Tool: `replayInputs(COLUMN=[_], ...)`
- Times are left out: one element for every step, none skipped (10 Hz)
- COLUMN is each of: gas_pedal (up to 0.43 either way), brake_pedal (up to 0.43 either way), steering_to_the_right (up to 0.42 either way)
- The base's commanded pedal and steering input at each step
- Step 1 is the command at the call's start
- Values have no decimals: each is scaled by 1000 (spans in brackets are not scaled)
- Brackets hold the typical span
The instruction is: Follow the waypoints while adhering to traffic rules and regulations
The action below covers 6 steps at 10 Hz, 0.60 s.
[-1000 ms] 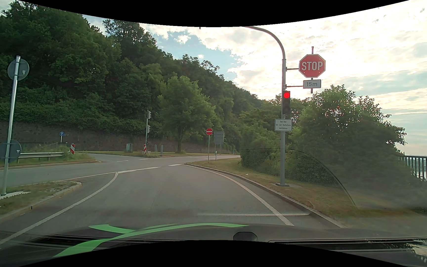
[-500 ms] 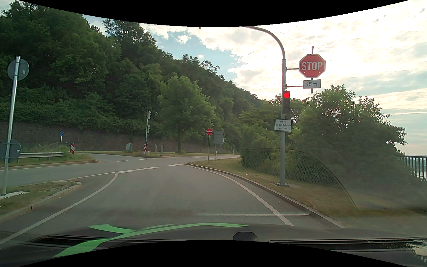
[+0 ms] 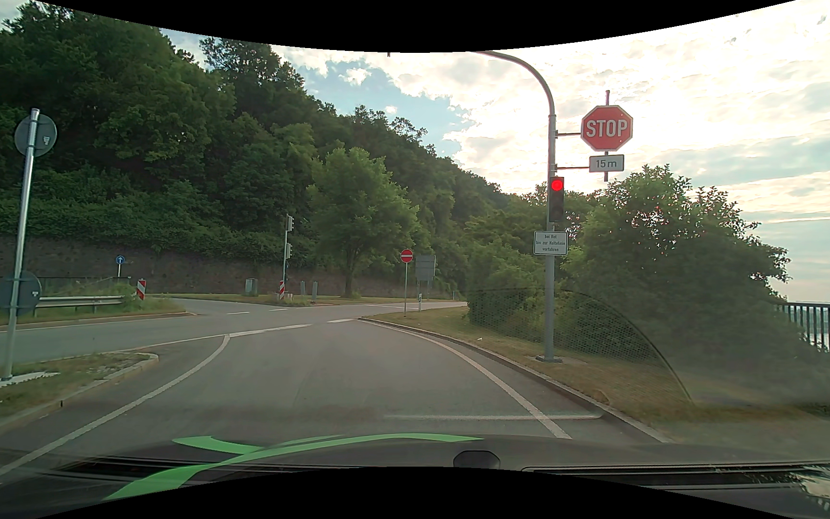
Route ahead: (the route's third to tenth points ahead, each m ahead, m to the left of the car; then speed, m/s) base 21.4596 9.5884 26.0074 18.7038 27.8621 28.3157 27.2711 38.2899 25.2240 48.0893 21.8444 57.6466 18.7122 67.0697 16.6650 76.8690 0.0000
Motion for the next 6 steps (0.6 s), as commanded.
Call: replayInputs(gas_pedal=[0,0,0,0,0,0], brake_pedal=[238,238,238,238,238,238], steering_to_the_right=[-97,-97,-96,-97,-97,-96])
